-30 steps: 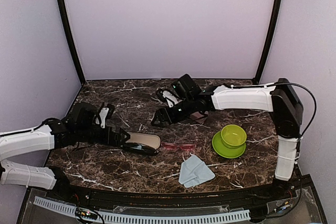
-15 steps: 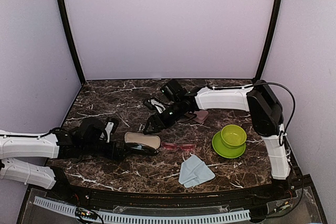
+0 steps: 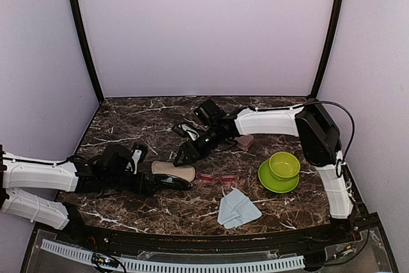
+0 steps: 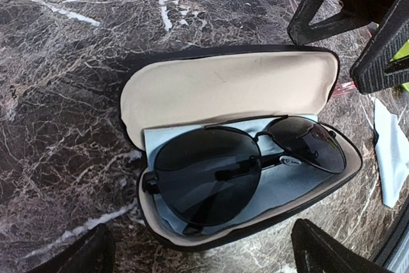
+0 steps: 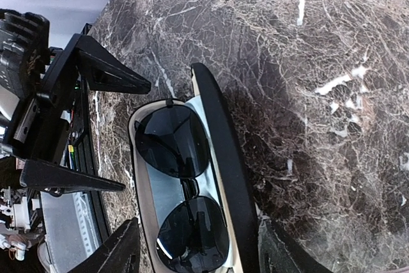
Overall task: Organize the sunglasses
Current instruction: Close the case with sunglasses at the center of the board.
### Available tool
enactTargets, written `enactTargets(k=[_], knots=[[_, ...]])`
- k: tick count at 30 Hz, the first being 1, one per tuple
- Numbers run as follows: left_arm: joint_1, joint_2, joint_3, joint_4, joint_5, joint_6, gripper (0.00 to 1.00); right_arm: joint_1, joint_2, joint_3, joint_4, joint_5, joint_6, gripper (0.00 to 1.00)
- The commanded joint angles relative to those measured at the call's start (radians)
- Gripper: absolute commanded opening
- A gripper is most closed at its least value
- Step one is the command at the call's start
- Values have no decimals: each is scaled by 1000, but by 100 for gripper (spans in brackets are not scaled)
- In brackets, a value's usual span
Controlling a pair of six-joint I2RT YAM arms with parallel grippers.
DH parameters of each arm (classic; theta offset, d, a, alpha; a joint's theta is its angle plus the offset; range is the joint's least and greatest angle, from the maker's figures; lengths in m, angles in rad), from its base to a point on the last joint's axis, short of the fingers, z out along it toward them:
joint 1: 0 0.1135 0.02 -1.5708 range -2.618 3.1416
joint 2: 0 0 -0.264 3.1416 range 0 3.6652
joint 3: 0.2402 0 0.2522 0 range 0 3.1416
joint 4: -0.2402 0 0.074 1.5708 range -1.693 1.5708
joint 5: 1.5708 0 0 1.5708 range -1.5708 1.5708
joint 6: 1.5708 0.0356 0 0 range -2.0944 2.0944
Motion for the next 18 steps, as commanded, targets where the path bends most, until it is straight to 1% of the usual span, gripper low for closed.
enactTargets(k=[1, 18], knots=[[-7, 13, 16, 28, 17, -1, 99, 11, 28, 35, 19, -30, 2, 63], [-11, 11, 20, 19, 24, 2, 99, 30, 20, 40, 10, -24, 7, 57]])
